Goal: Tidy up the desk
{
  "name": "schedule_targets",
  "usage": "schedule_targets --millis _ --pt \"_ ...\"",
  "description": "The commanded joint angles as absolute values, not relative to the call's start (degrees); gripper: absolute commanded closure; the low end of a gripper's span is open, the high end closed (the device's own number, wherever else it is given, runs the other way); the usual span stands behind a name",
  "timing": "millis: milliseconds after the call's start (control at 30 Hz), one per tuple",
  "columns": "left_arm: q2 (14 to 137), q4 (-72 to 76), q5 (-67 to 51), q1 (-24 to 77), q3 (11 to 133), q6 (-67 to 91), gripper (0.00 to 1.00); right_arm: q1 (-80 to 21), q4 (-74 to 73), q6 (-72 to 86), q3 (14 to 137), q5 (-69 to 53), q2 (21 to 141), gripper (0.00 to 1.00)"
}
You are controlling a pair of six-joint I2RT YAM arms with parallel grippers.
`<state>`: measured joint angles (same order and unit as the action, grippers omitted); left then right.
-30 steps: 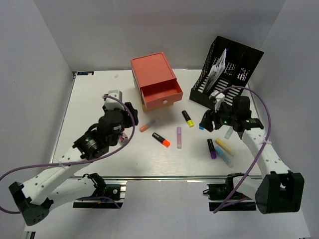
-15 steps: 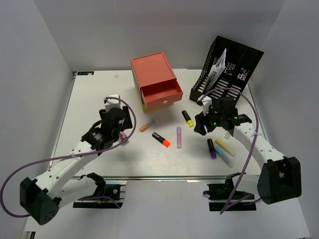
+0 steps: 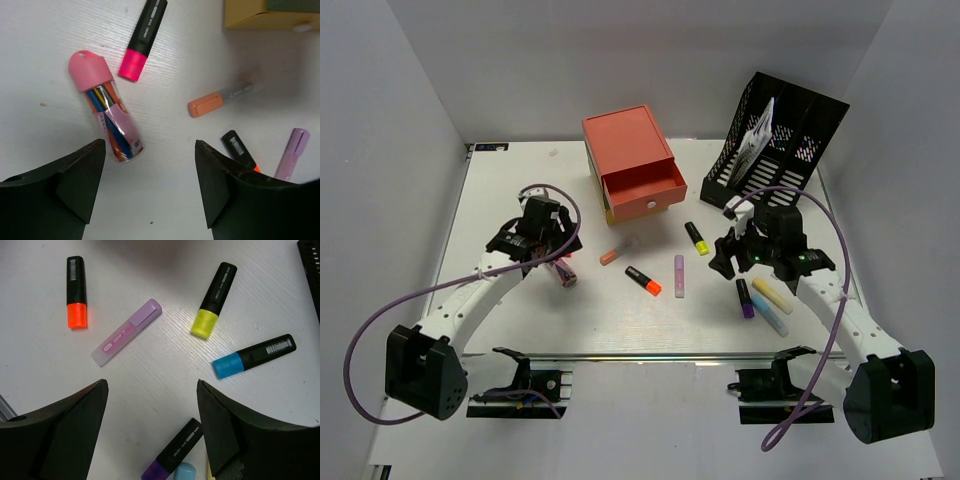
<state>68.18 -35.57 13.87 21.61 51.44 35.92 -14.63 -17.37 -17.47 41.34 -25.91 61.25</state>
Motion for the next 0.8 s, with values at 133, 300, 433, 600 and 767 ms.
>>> schedule_targets --millis 133,300,433,600,767 --pt "73.6 -39.3 9.8 18.2 54.8 39.6 0.16 -14.2 -15.5 -18.4 40.7 -27.2 59.0 0.23" --pt "76.5 -41.8 10.6 17.1 54.9 42.9 0.16 -14.0 -15.2 -18.6 40.6 -26.6 57.8 0.22" --pt "78.5 -41.3 10.1 16.5 53.7 43.7 0.19 -13.9 -15.3 -18.7 40.6 -26.5 57.7 0.22" --pt "82.3 -40.0 9.8 16.5 53.1 44.2 0.21 -13.9 -15.2 -18.9 40.4 -26.3 57.7 0.22" --pt "85.6 -39.5 10.6 16.5 53.3 44.4 0.23 -13.8 -15.1 -18.9 40.3 -26.2 57.9 0.22"
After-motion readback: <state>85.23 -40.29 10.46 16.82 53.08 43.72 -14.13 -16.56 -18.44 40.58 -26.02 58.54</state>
